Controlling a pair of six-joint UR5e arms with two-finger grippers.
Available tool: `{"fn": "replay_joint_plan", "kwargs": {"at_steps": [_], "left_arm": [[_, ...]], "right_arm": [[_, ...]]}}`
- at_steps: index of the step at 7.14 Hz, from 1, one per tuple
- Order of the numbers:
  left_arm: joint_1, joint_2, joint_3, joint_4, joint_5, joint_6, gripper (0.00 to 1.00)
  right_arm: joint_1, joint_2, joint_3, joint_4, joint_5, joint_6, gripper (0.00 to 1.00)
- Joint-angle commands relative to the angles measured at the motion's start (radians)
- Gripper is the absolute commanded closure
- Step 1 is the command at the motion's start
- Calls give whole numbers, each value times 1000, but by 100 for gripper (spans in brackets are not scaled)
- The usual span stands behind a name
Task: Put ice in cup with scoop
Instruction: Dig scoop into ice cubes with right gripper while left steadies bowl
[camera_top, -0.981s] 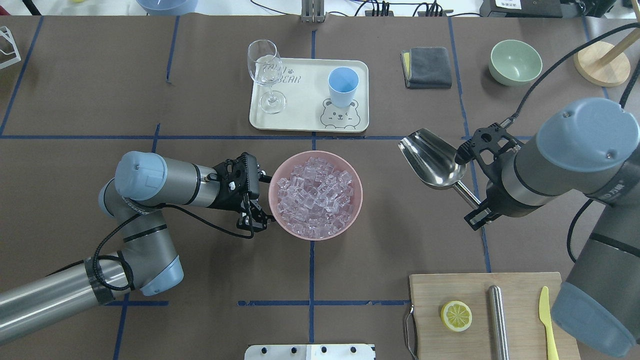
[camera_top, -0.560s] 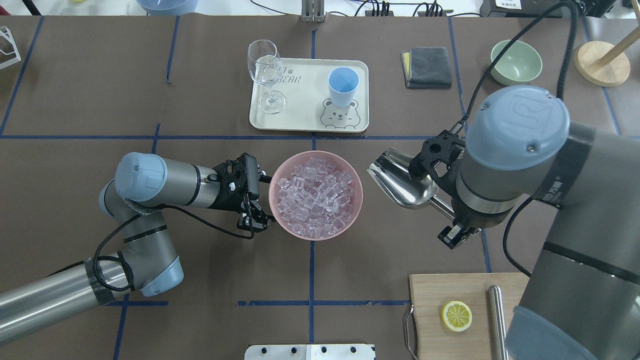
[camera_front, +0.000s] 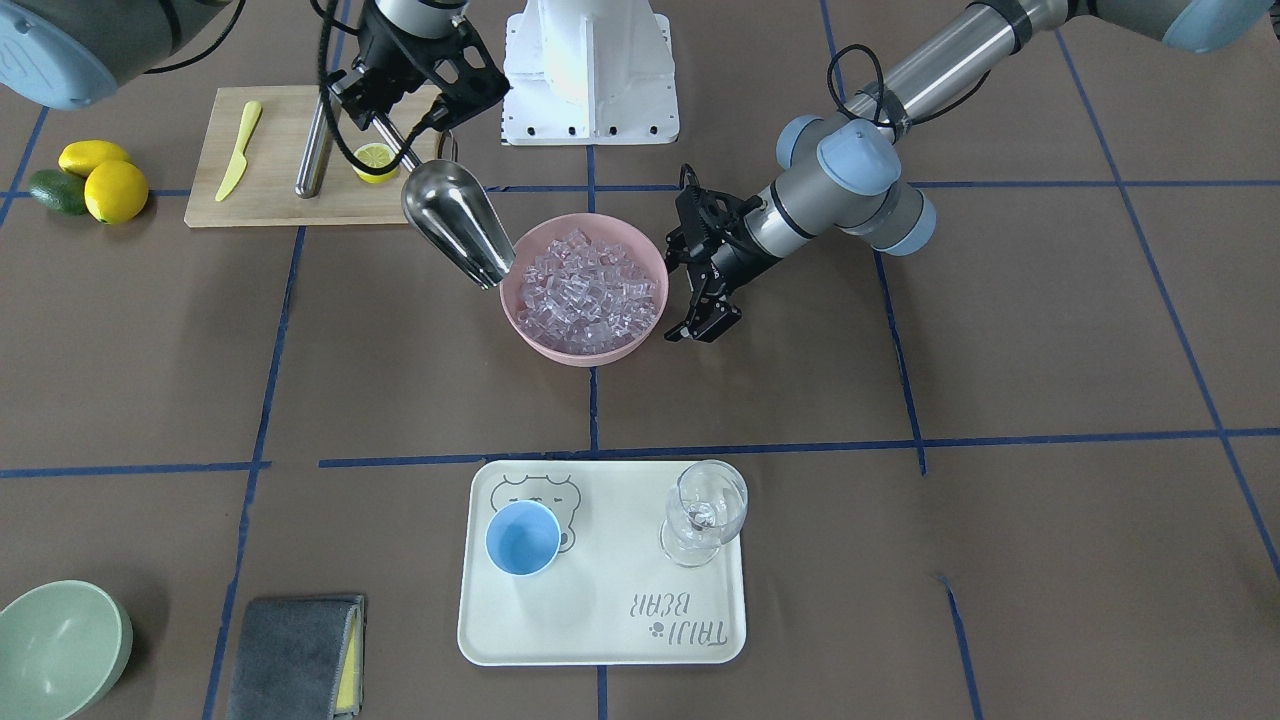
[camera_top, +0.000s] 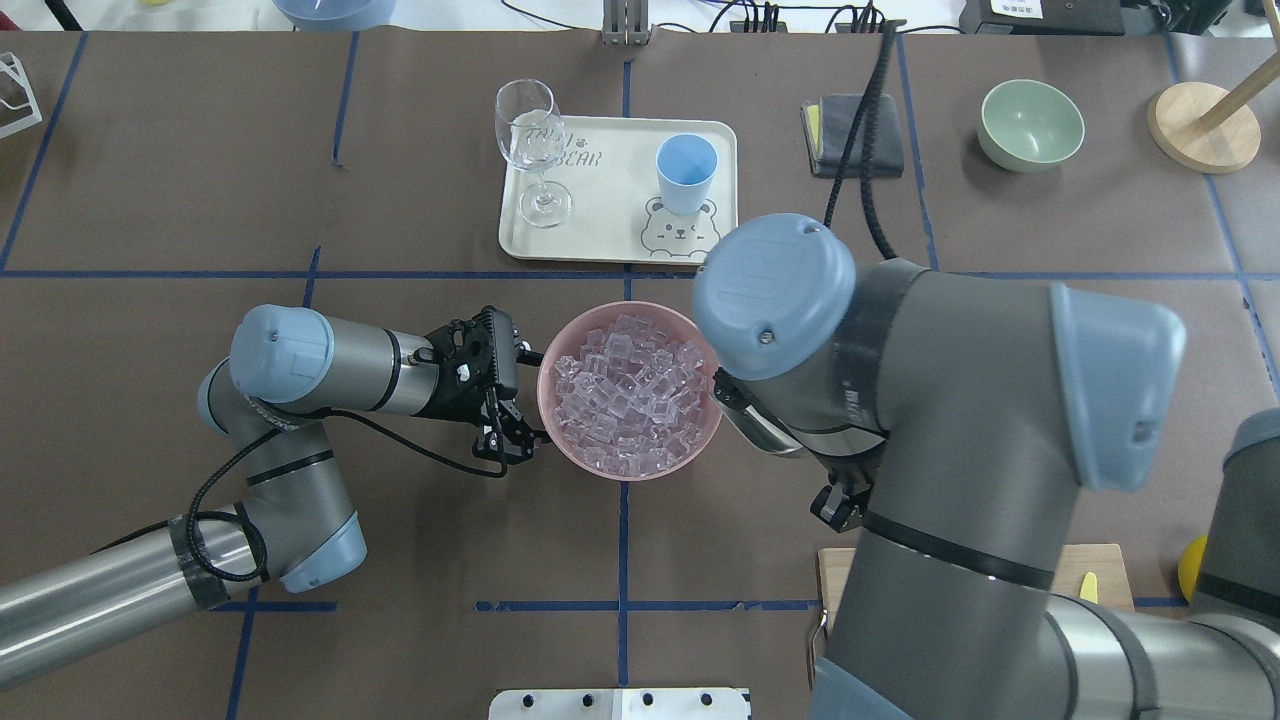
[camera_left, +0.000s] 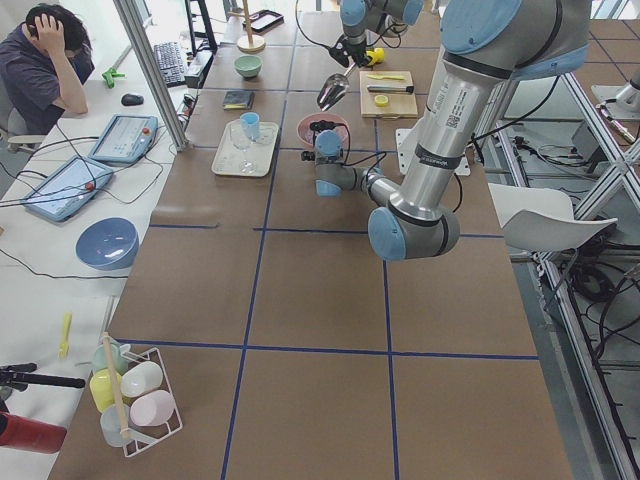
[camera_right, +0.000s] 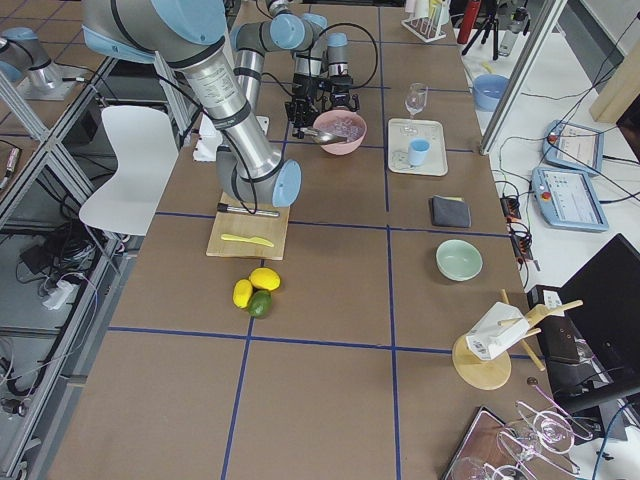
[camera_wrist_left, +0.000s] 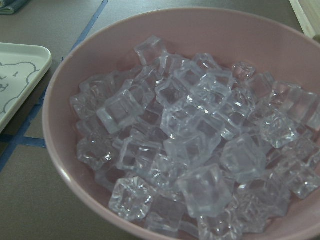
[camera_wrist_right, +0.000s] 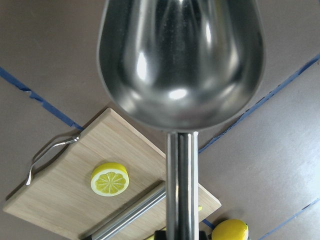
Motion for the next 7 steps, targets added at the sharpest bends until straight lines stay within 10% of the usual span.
{"fn": "replay_joint_plan", "kwargs": {"at_steps": [1,7], "left_arm": [[1,0,2,0,2,0,0],[1,0,2,-2,2,0,0]], "right_arm": [[-4,101,-114,-71,-7,-129,100],[-7,158,-260,-63,-14,-170,100]]}}
